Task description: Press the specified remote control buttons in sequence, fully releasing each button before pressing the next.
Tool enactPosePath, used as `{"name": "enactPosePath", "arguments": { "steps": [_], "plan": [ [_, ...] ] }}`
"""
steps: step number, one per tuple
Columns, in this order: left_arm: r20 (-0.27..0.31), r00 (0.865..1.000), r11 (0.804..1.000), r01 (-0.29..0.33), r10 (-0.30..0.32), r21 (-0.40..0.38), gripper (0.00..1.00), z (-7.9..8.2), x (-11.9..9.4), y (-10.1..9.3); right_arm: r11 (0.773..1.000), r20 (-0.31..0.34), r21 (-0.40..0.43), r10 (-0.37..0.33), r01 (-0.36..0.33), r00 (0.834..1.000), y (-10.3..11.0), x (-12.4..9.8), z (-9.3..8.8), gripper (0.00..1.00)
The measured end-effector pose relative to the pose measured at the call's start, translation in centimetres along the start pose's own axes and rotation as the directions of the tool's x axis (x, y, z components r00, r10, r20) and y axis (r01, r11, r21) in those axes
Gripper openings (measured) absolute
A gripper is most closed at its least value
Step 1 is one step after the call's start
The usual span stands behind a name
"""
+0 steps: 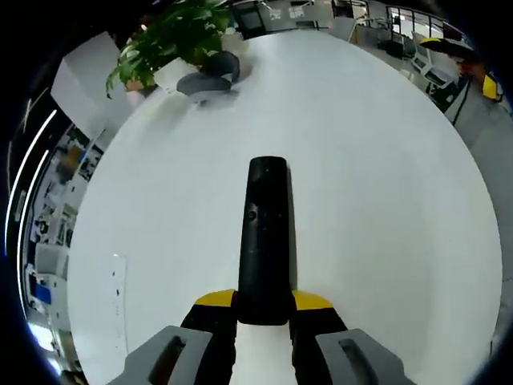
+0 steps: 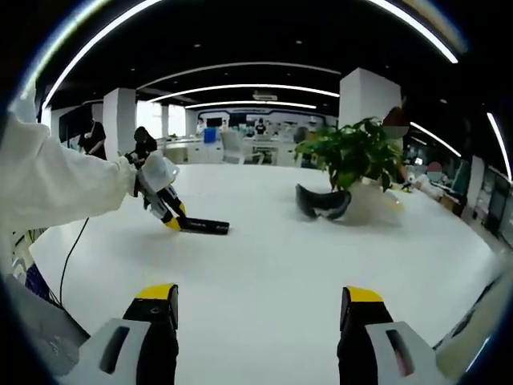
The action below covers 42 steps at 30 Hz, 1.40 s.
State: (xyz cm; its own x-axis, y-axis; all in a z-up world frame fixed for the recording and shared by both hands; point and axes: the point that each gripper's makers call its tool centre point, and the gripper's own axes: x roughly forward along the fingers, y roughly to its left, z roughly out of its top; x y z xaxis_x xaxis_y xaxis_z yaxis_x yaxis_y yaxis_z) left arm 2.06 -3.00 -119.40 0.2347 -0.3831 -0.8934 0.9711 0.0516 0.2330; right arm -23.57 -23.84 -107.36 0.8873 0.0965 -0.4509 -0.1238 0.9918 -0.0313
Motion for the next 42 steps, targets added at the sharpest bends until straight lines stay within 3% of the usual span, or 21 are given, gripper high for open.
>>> {"name": "enactPosePath", "arguments": {
  "steps": [12,14,17,19,24,26,28,31,32,33,34,35,38,40,41,42],
  "plan": [
    [0.034,0.999,0.994,0.036,-0.032,-0.104,0.24,-0.3,0.1,0.1,1.0,0.015,-0.006,-0.011,0.011,1.0,-0.2,-0.1,0.3,0.82],
    [0.043,0.999,0.996,0.007,-0.004,-0.084,0.28,-0.1,0.0,0.4,1.0,0.022,-0.004,-0.012,0.012,1.0,-0.2,-0.1,0.4,0.83],
    [0.018,0.999,0.988,-0.04,0.044,-0.147,0.37,-0.4,-0.1,1.1,1.0,0.031,-0.002,-0.018,0.018,0.999,-0.3,-0.3,0.6,0.83],
    [0.001,0.994,0.98,-0.111,0.113,-0.166,0.45,-0.6,-0.4,2.0,1.0,0.043,0.0,-0.021,0.021,0.999,-0.4,-0.4,0.7,0.83],
    [-0.063,0.974,0.925,-0.228,0.22,-0.303,0.67,-1.4,-1.1,3.1,1.0,0.066,0.004,-0.029,0.029,0.997,-0.6,-0.7,1.1,0.83],
    [-0.076,0.969,0.894,-0.244,0.233,-0.375,0.7,-2.0,-1.2,3.3,0.999,0.075,0.007,-0.032,0.031,0.997,-0.7,-0.7,1.2,0.83],
    [-0.099,0.969,0.848,-0.245,0.225,-0.47,0.71,-2.6,-1.2,3.0,0.999,0.084,0.01,-0.034,0.033,0.996,-0.8,-0.8,1.4,0.83],
    [-0.108,0.966,0.817,-0.255,0.234,-0.517,0.8,-3.4,-1.5,2.8,0.999,0.097,0.017,-0.034,0.033,0.995,-0.8,-0.9,1.6,0.84],
    [-0.1,0.962,0.809,-0.268,0.254,-0.522,0.89,-3.4,-1.6,2.9,0.999,0.102,0.019,-0.033,0.031,0.994,-0.8,-0.9,1.7,0.85],
    [-0.071,0.956,0.783,-0.275,0.285,-0.558,0.95,-3.0,-1.9,2.9,0.999,0.104,0.019,-0.032,0.03,0.994,-0.8,-1.0,1.7,0.86],
    [-0.051,0.953,0.77,-0.271,0.298,-0.577,0.99,-2.7,-2.2,2.8,0.999,0.106,0.015,-0.032,0.03,0.994,-0.8,-1.0,1.7,0.85],
    [-0.025,0.946,0.753,-0.273,0.323,-0.599,1.0,-2.3,-2.8,2.6,0.999,0.108,0.013,-0.033,0.031,0.994,-0.8,-1.0,1.7,0.85],
    [-0.018,0.943,0.734,-0.272,0.333,-0.622,1.0,-2.2,-3.7,1.8,0.999,0.131,0.019,-0.029,0.027,0.991,-0.8,-1.3,2.1,0.85],
    [0.006,0.931,0.715,-0.276,0.365,-0.642,1.0,-1.6,-4.7,1.2,0.999,0.132,0.021,-0.027,0.024,0.991,-0.7,-1.3,2.1,0.86],
    [0.032,0.924,0.695,-0.263,0.381,-0.67,1.0,-0.9,-5.2,0.6,1.0,0.133,0.021,-0.021,0.018,0.991,-0.6,-1.2,2.2,0.86],
    [0.054,0.918,0.694,-0.257,0.392,-0.673,1.0,-0.4,-5.6,0.2,1.0,0.136,0.02,-0.018,0.015,0.991,-0.6,-1.2,2.2,0.87]
  ]
}}
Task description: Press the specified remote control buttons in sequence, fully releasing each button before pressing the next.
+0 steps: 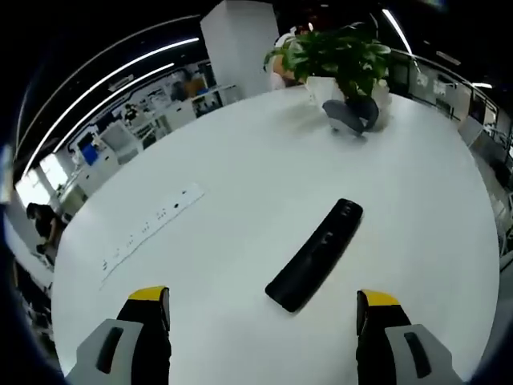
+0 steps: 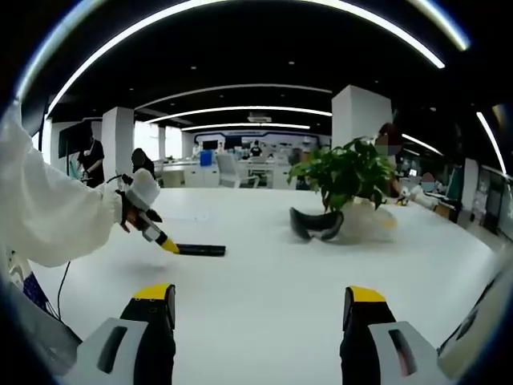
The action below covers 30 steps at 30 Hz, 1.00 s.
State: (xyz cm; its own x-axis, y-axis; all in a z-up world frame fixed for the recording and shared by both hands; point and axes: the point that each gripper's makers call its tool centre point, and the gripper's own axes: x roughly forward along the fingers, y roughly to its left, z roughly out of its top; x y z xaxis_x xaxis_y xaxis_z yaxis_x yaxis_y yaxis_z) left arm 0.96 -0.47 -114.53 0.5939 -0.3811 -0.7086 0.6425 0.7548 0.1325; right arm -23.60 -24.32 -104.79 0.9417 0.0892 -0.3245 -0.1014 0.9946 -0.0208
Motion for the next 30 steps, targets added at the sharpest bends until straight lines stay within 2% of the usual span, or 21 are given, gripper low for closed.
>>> {"name": "enactPosePath", "arguments": {
  "steps": [5,9,11,15,20,22,30],
  "plan": [
    [0.084,0.996,1.0,-0.024,0.024,-0.002,1.0,0.0,-2.2,-1.2,1.0,-0.008,-0.008,0.009,-0.009,1.0,0.2,0.1,-0.1,0.89],
    [0.125,0.992,0.996,-0.005,0.017,-0.09,1.0,-0.5,-4.4,-2.5,1.0,0.006,-0.001,0.012,-0.012,1.0,0.1,-0.1,0.1,0.91],
    [0.147,0.988,0.993,-0.021,0.038,-0.116,1.0,-0.8,-5.6,-2.6,1.0,0.009,0.003,0.017,-0.017,1.0,0.2,-0.1,0.2,0.92],
    [0.155,0.986,0.992,-0.034,0.054,-0.125,1.0,-1.7,-7.5,-3.0,1.0,0.015,-0.004,0.02,-0.02,1.0,0.3,-0.1,0.3,0.93],
    [0.206,0.976,0.988,-0.043,0.074,-0.15,1.0,-2.5,-10.8,-3.9,1.0,0.024,0.006,0.021,-0.021,0.999,0.2,-0.3,0.6,0.95],
    [0.235,0.966,0.984,-0.069,0.106,-0.162,1.0,-2.8,-12.0,-3.9,1.0,0.023,0.013,0.025,-0.025,0.999,0.2,-0.3,0.6,0.96],
    [0.264,0.953,0.973,-0.091,0.147,-0.213,1.0,-4.3,-16.4,-5.8,0.998,0.032,-0.003,0.055,-0.055,0.998,0.9,-0.4,1.0,0.99]
  ]
}}
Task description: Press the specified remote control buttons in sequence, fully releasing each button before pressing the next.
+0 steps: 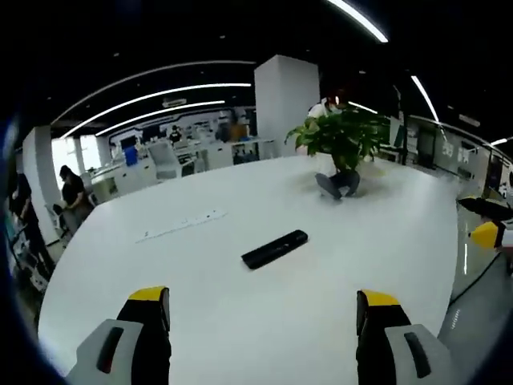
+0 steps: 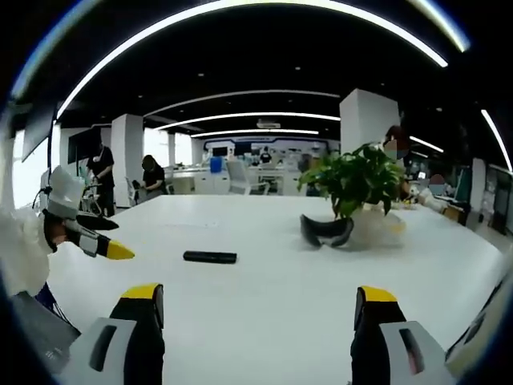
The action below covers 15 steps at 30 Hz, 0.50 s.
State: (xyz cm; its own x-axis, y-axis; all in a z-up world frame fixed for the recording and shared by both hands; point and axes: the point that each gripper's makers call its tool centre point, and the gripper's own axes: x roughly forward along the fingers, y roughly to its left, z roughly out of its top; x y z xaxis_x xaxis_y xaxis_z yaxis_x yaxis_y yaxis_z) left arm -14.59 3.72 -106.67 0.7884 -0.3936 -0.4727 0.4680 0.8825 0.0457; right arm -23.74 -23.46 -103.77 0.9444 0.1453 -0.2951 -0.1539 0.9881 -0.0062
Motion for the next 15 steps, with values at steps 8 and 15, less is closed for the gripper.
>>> {"name": "enactPosePath", "arguments": {
  "steps": [8,15],
  "plan": [
    [0.102,0.987,0.992,-0.12,0.124,-0.046,1.0,-0.5,-5.5,-0.1,0.999,0.002,-0.006,-0.052,0.052,0.999,-2.1,-0.3,-0.5,0.99],
    [0.132,0.973,0.981,-0.181,0.188,-0.066,1.0,-2.5,-8.1,0.3,0.995,-0.006,-0.001,-0.096,0.096,0.995,-2.9,-0.2,-0.8,0.96]
  ]
}}
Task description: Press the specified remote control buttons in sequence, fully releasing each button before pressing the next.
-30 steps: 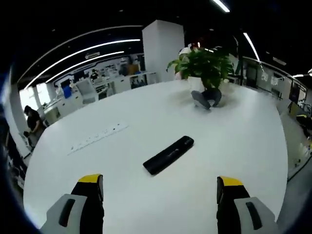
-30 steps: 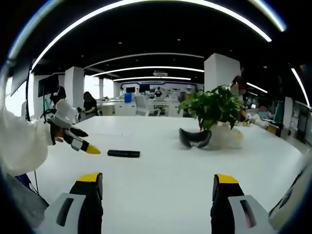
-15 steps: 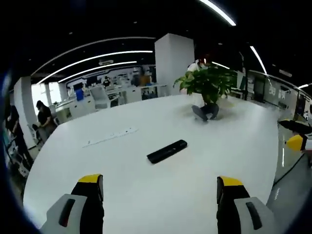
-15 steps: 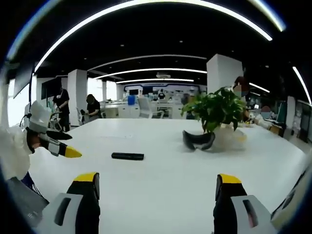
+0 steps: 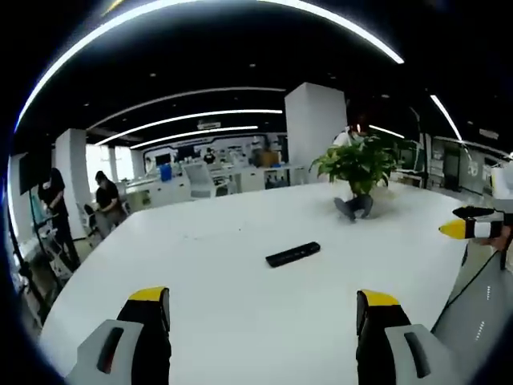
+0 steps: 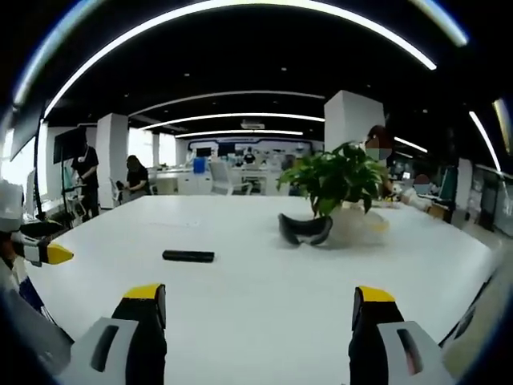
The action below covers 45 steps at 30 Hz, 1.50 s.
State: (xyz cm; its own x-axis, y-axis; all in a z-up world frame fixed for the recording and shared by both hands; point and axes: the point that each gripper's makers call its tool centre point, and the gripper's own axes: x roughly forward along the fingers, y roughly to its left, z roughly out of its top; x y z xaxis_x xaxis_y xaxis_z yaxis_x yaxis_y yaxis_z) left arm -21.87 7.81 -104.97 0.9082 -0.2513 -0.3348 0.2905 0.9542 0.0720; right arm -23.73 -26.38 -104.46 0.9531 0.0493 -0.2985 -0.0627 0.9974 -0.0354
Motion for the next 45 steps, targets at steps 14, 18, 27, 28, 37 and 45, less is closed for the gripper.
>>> {"name": "enactPosePath", "arguments": {
  "steps": [14,18,27,28,37,45],
  "plan": [
    [-0.027,0.996,0.997,-0.083,0.083,0.003,1.0,-3.1,-0.4,1.4,0.999,-0.032,-0.029,-0.026,0.025,0.999,-0.3,0.2,-0.7,0.95],
    [0.016,0.996,0.996,-0.092,0.092,0.012,1.0,-2.3,-0.7,1.4,0.999,-0.047,-0.024,-0.039,0.038,0.998,-0.6,0.3,-1.0,0.95],
    [0.001,0.998,0.998,-0.067,0.067,-0.02,1.0,-2.5,-0.4,1.2,0.999,-0.066,-0.045,-0.022,0.019,0.998,-0.2,0.5,-1.3,0.97],
    [-0.003,0.998,0.997,-0.067,0.067,-0.024,1.0,-2.6,-0.4,1.2,0.999,-0.065,-0.045,-0.023,0.02,0.998,-0.2,0.5,-1.3,0.97],
    [-0.009,0.998,0.997,-0.065,0.064,-0.031,1.0,-2.8,-0.5,1.2,0.999,-0.081,-0.048,-0.021,0.017,0.996,-0.1,0.5,-1.7,0.96],
    [-0.013,0.997,0.995,-0.083,0.082,-0.056,1.0,-2.8,-0.6,1.7,0.998,-0.105,-0.068,0.003,-0.01,0.994,0.5,0.7,-2.1,0.96]
  ]
}}
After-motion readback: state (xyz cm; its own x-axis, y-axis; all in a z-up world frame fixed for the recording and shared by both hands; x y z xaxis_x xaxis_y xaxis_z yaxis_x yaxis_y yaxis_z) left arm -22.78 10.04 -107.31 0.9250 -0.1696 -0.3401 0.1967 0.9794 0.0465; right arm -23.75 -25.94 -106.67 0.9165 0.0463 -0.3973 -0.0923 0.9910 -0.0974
